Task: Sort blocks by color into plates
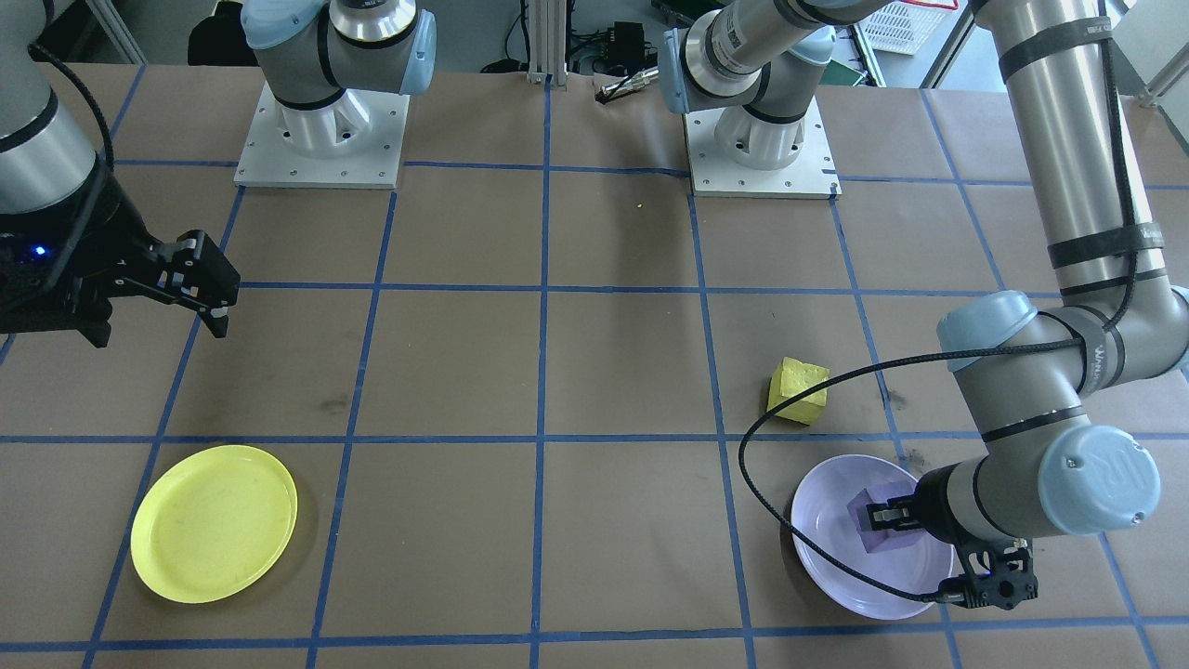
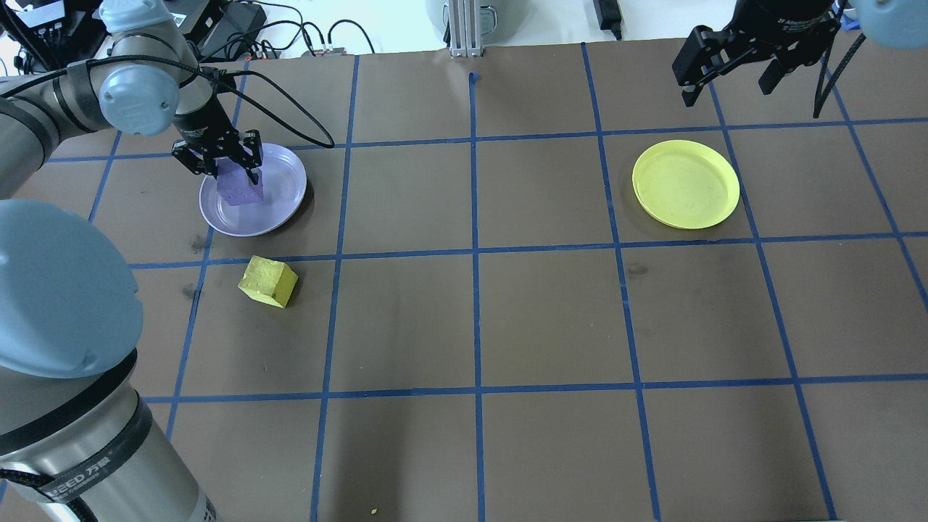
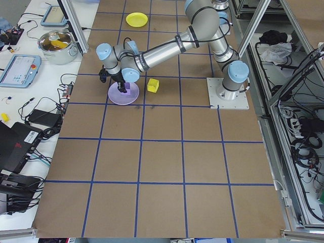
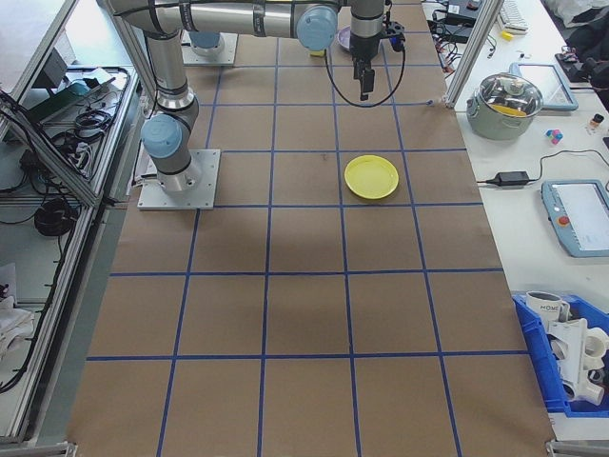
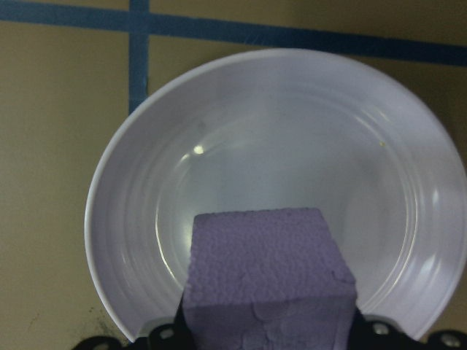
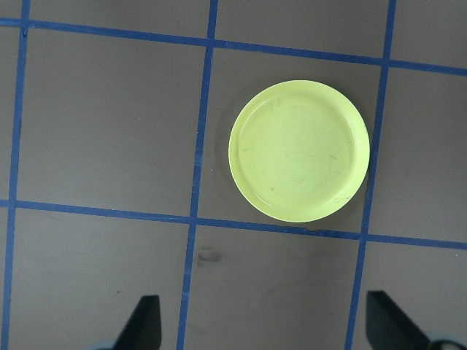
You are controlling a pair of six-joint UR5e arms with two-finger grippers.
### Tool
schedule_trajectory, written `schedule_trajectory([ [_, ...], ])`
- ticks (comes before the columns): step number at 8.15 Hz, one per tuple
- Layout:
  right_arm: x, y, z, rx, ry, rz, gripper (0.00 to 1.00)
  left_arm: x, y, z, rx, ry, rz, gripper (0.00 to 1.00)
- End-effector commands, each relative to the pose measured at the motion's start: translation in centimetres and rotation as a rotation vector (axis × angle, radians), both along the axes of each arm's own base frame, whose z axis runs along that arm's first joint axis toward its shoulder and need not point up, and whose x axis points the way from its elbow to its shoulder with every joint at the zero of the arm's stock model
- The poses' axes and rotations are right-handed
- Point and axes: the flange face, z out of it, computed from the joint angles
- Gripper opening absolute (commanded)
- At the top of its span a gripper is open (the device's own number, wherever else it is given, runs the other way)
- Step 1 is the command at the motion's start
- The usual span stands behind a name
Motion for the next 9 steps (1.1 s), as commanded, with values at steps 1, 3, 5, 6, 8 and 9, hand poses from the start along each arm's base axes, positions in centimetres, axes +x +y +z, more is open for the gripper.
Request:
schedule_trajectory([
  [1, 0.0, 0.0, 0.0, -0.001, 0.0, 0.003, 1.0, 0.3, -0.6, 0.0, -0.041, -0.007, -0.015, 1.0],
  [3, 0.0, 0.0, 0.0, 0.0, 0.0, 0.001, 1.0, -0.4, -0.4, 1.6, -0.061, -0.016, -0.027, 1.0],
  [5, 0.0, 0.1, 0.1, 0.0, 0.0, 0.001, 1.0, -2.8, 1.5, 7.4, -0.093, -0.011, -0.078, 1.0],
  [6, 0.0, 0.1, 0.1, 0.0, 0.0, -0.002, 1.0, -4.4, 2.5, 10.0, -0.124, -0.006, -0.146, 1.0],
  [8, 0.0, 0.0, 0.0, 0.003, -0.001, -0.002, 1.0, -6.5, 7.4, 8.3, -0.085, 0.1, -0.345, 1.0],
  [9, 0.1, 0.1, 0.0, 0.002, 0.0, -0.002, 1.0, -7.0, 9.9, 7.3, -0.065, 0.125, -0.496, 1.0],
])
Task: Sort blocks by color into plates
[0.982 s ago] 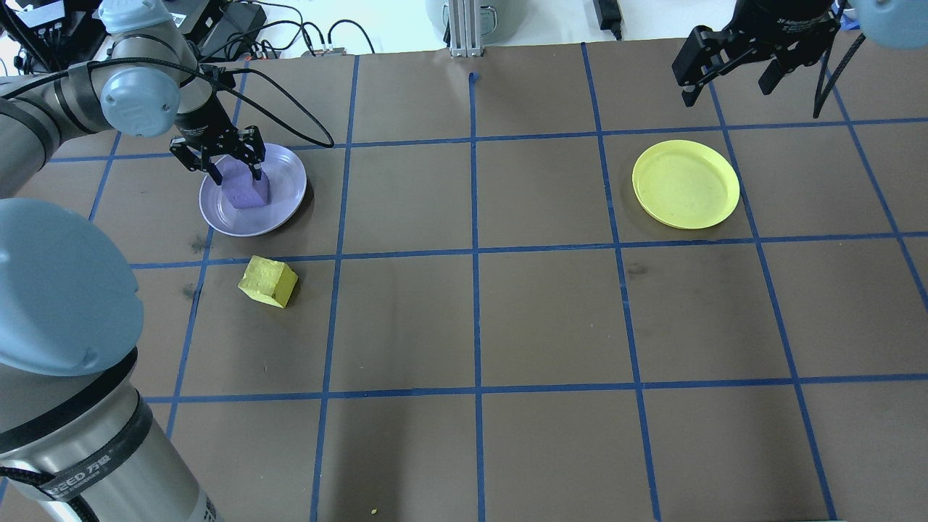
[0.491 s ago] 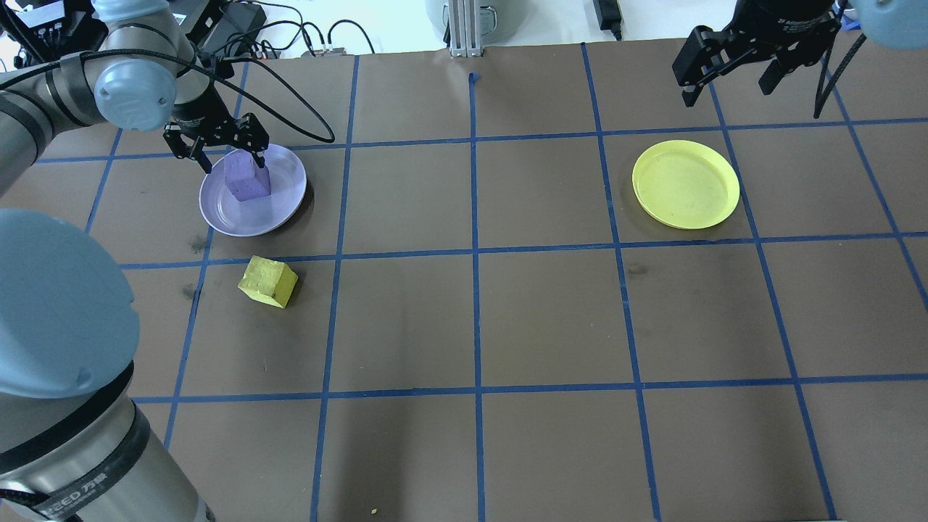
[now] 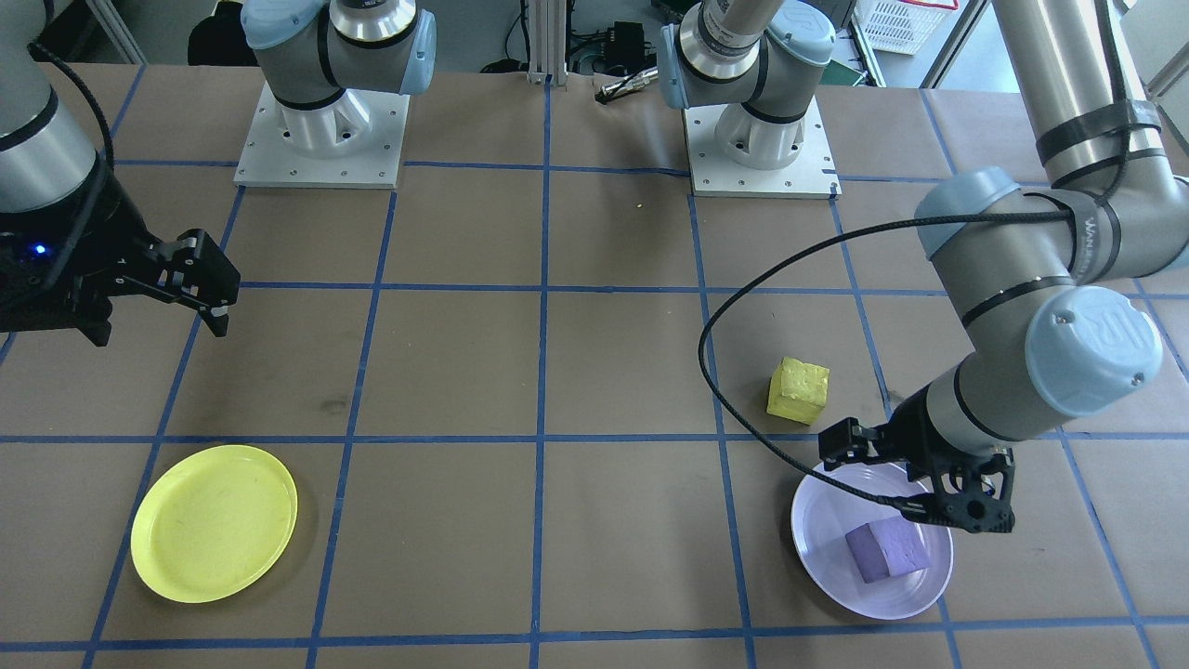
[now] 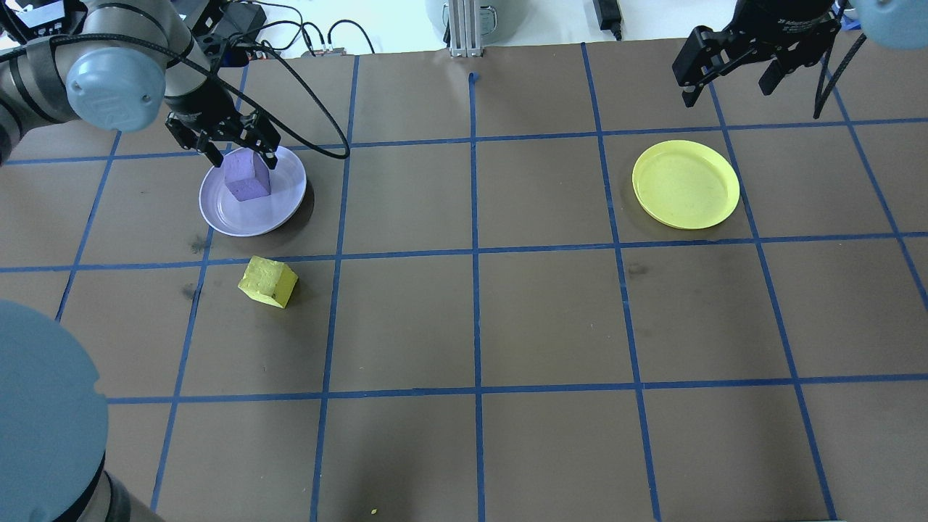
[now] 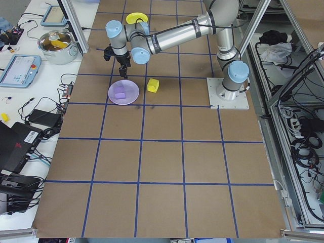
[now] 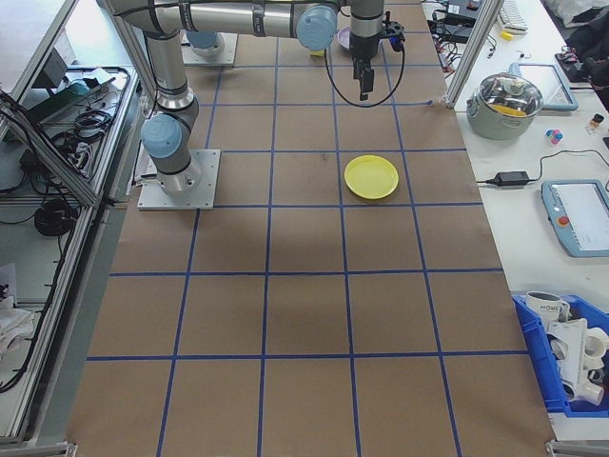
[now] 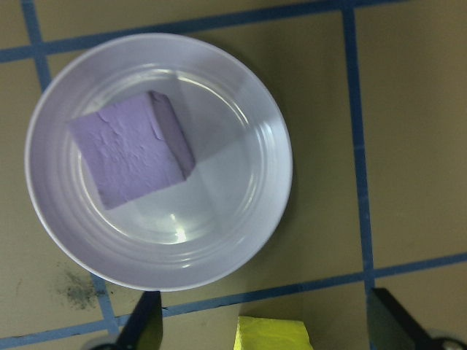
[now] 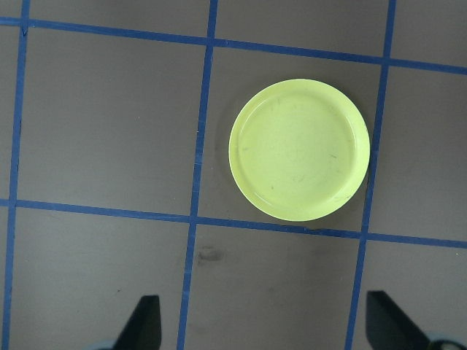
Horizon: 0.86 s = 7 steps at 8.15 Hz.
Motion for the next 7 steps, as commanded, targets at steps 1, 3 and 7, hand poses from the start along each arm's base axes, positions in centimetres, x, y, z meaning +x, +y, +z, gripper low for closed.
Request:
schedule_trajectory([
  [1, 0.0, 0.0, -0.1, 0.005, -0.001, -0.002, 1.0, -1.0, 6.3, -3.0, 0.052, 0.062, -0.329, 1.0],
  [3, 0.1, 0.7, -1.3, 0.032, -0.004, -0.006, 1.0, -1.0, 8.1, -5.4, 0.099, 0.073, -0.325, 1.0],
  [7, 0.1, 1.3, -1.4, 0.028, -0.001, -0.006, 1.0, -0.1, 9.0, -8.4, 0.174, 0.071, -0.114, 1.0],
])
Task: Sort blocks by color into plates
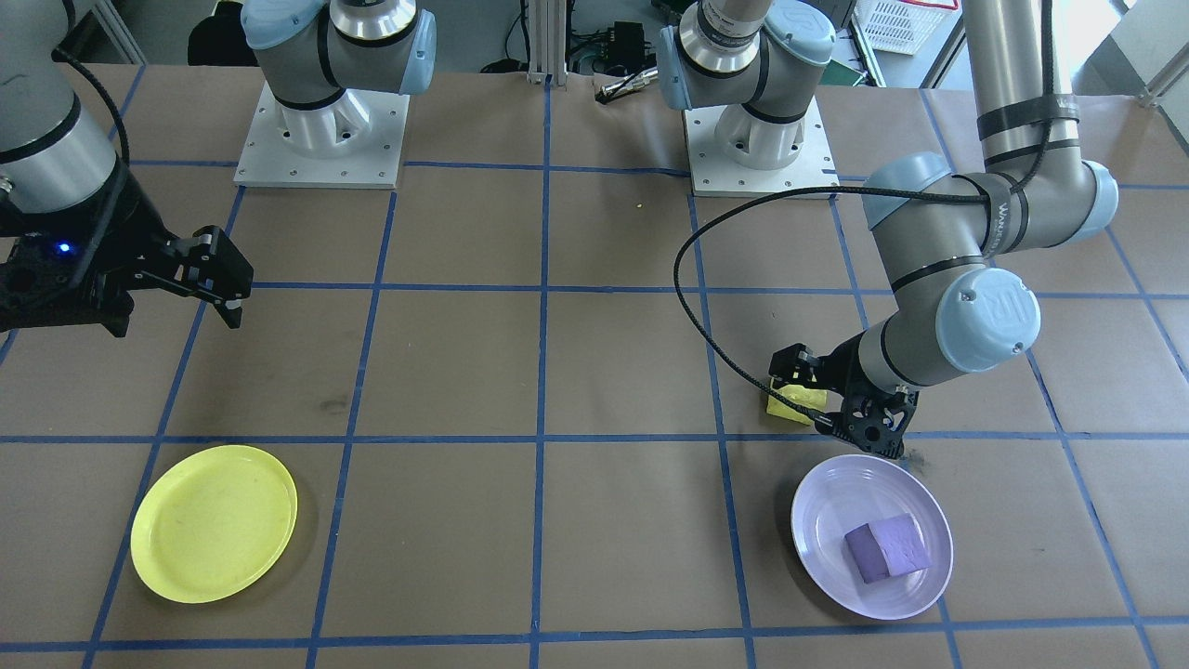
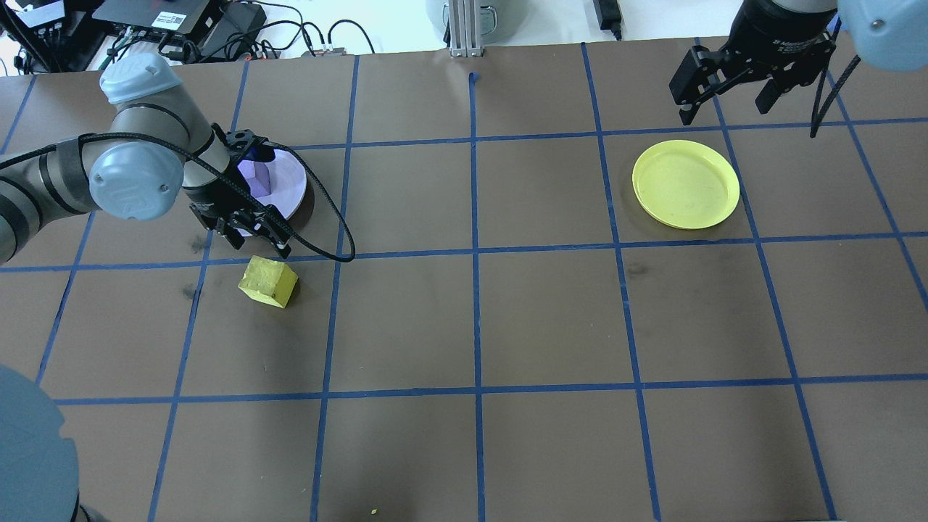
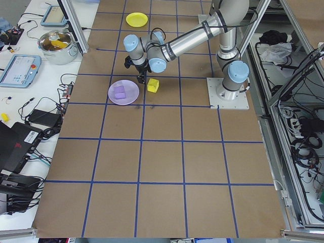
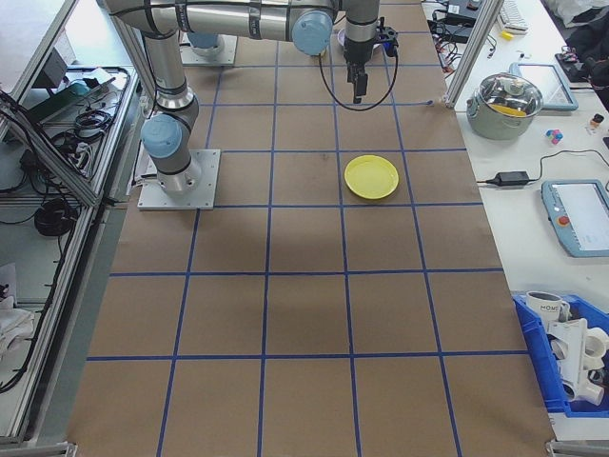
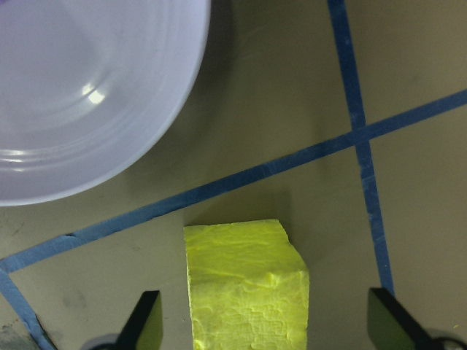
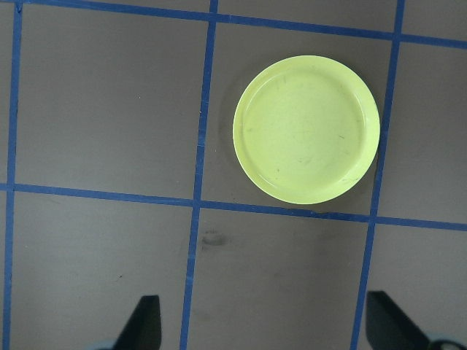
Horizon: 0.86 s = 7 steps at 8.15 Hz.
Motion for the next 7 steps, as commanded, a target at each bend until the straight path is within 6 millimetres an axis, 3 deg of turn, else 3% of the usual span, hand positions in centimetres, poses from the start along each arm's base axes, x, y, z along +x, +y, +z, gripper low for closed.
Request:
schedule_trajectory([
  [1, -0.1, 0.1, -0.1, 0.001, 0.003, -0.002, 1.0, 0.1, 0.9, -1.7, 0.044, -0.006, 0.057, 1.0],
  [3, 0.0, 0.0, -0.2, 0.002, 0.0, -0.003, 1.0, 0.1, 1.2, -4.6, 0.063, -0.015, 0.086, 1.0],
  [5, 0.0, 0.0, -0.2, 0.002, -0.002, -0.005, 1.0, 0.1, 1.3, -5.4, 0.081, -0.012, 0.074, 1.0],
  [7, 0.0, 0.0, -0.2, 0.002, -0.002, -0.003, 1.0, -0.2, 2.8, -7.1, 0.118, 0.004, 0.045, 1.0],
])
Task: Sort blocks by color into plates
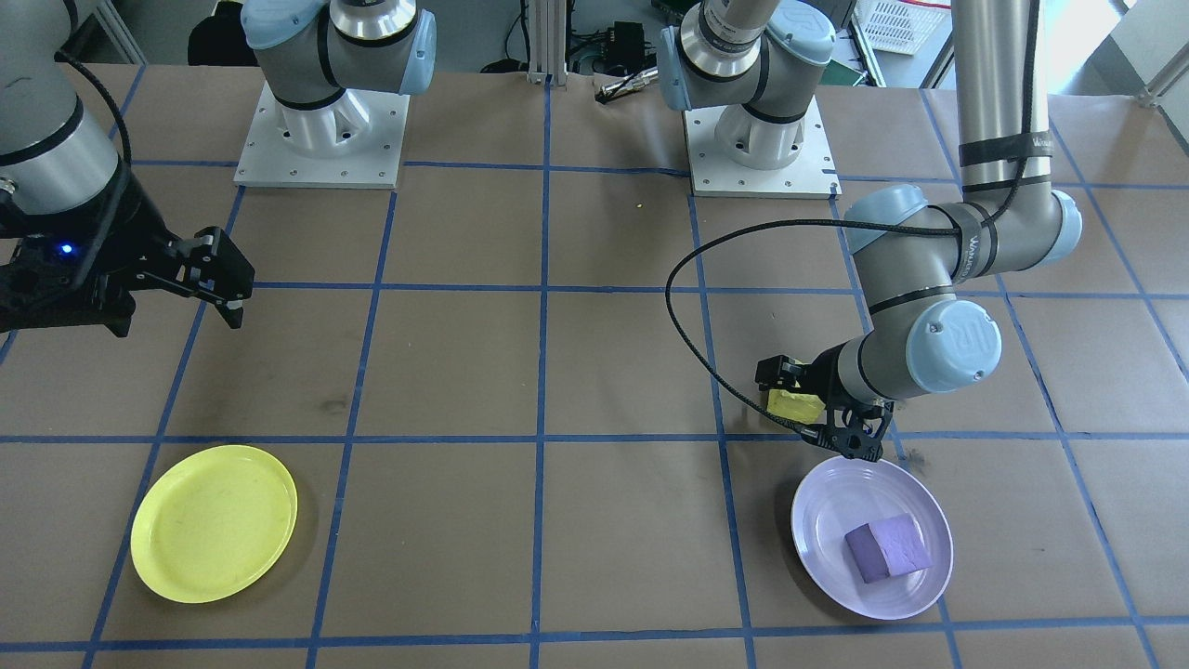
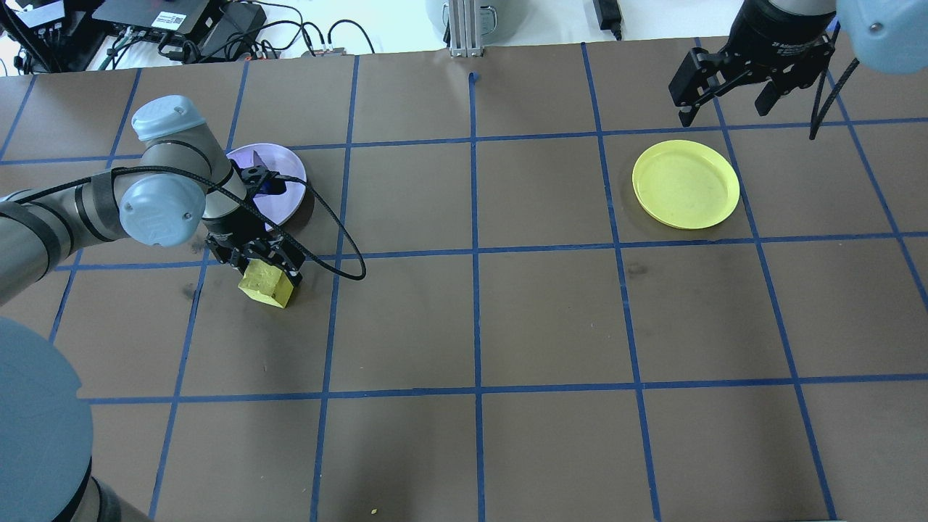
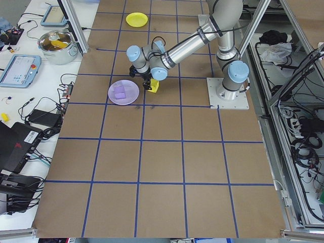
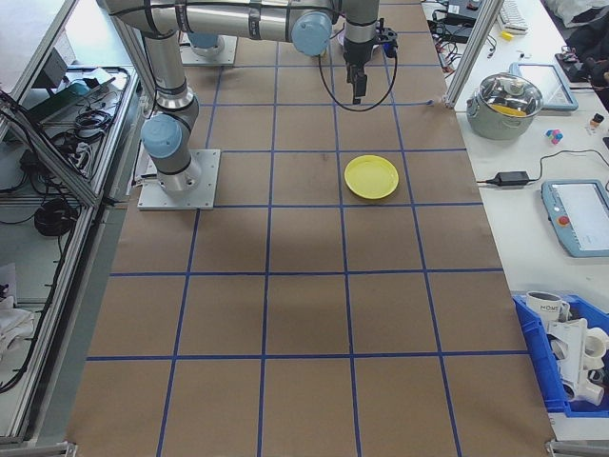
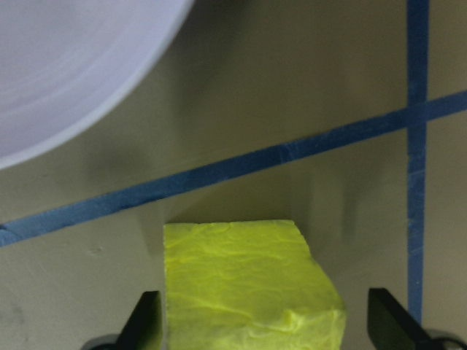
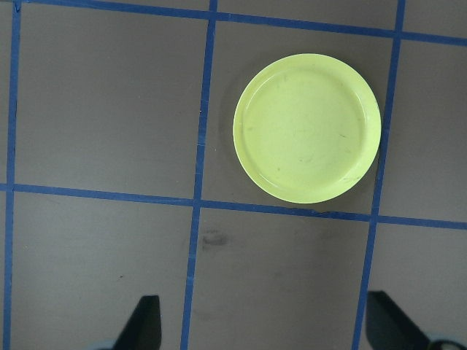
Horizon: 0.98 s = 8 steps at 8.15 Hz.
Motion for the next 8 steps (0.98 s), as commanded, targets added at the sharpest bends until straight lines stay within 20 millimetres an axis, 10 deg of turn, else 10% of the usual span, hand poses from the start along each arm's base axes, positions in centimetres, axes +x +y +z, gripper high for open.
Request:
schedule_trajectory([
  [1, 0.0, 0.0, -0.1, 0.001, -0.001, 0.001, 1.0, -0.2, 1.1, -1.2, 0.003, 0.021, -0.068, 0.96],
  [2, 0.0, 0.0, 0.0, 0.0, 0.0, -0.001, 1.0, -0.2, 1.1, -1.0, -0.001, 0.024, -0.078, 0.71],
  [3, 0.0, 0.0, 0.0, 0.0, 0.001, -0.001, 1.0, 0.0, 1.0, -0.9, -0.005, 0.025, -0.102, 0.16],
  [4, 0.0, 0.0, 0.0, 0.0, 0.0, 0.001, 1.0, 0.3, 1.0, -0.9, -0.008, 0.029, -0.161, 0.0],
  [7, -0.1, 0.0, -0.1, 0.001, 0.006, -0.001, 1.0, -2.1, 1.8, 4.2, -0.048, 0.017, -0.125, 0.0],
  [8, 0.0, 0.1, 0.0, 0.0, 0.001, -0.002, 1.0, -6.0, 1.7, 6.7, -0.083, -0.005, -0.01, 0.0],
])
